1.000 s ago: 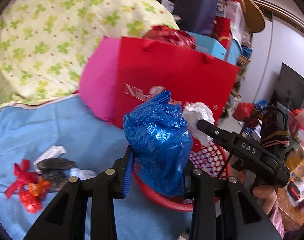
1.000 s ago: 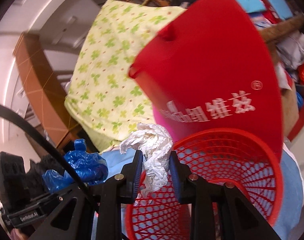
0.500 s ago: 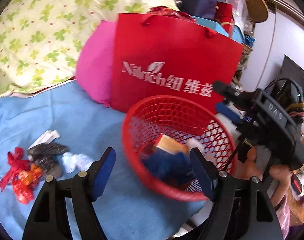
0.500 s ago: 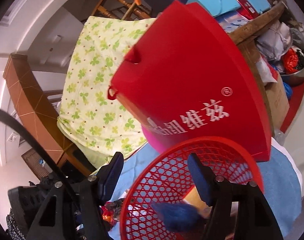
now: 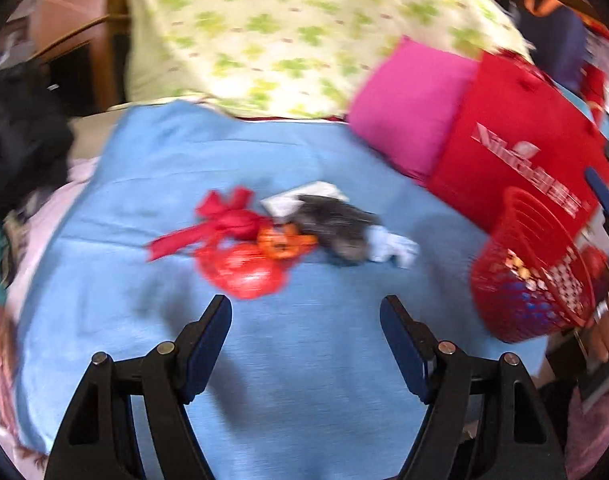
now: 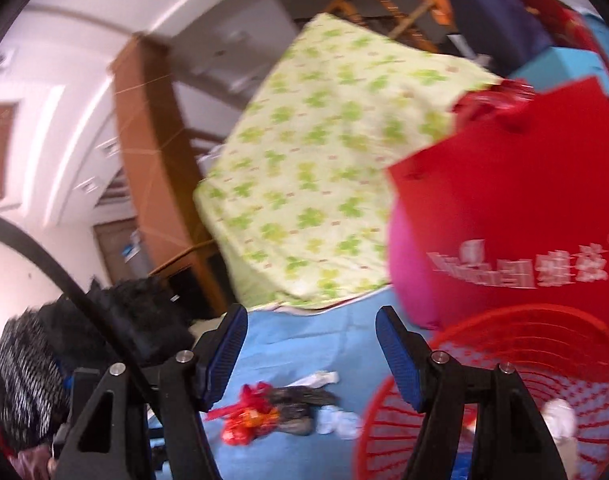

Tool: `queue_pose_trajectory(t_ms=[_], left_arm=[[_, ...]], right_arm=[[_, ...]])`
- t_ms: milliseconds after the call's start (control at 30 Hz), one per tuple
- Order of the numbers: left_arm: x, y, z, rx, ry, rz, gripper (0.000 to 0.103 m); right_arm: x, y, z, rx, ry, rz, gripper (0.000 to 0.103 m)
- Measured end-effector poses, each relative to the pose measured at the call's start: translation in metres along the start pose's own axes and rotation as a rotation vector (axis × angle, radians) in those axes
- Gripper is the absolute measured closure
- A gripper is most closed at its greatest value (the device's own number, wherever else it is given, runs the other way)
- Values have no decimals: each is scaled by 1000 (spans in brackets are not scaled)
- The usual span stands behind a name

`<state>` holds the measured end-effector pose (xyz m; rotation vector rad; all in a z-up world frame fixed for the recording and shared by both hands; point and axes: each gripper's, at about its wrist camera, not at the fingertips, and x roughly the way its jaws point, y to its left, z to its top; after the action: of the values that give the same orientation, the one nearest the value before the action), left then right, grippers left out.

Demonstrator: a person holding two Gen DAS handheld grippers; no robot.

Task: Collect trash
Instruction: 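Move both tools back over the remaining trash on the blanket, then grasp the black plastic bag with the right tool while the left grasps the red plastic bag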

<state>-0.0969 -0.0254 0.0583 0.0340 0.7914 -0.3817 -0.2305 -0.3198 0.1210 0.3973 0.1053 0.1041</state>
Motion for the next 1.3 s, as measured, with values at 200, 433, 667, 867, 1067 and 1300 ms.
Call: queue_pose_trajectory(t_ms=[200, 433, 667, 867, 1067, 1300], left_arm=[[-4, 23, -10, -38, -9, 31, 26], [11, 35, -23, -70, 38, 29, 26], [26, 51, -26, -114, 68, 22, 26], [37, 60, -20, -126, 89, 27, 26], [50, 62, -10, -127, 105, 17, 26], [80, 57, 3, -130, 146, -7, 26]], right_arm=[[40, 52, -29, -87, 113, 125, 32], [96, 66, -69, -66, 344, 119, 32], [150, 42, -101, 54, 578, 51, 42], [207, 29, -123, 113, 701, -18, 56], [261, 14, -142, 112, 784, -106, 57], [283, 3, -158, 127, 889, -123, 65]])
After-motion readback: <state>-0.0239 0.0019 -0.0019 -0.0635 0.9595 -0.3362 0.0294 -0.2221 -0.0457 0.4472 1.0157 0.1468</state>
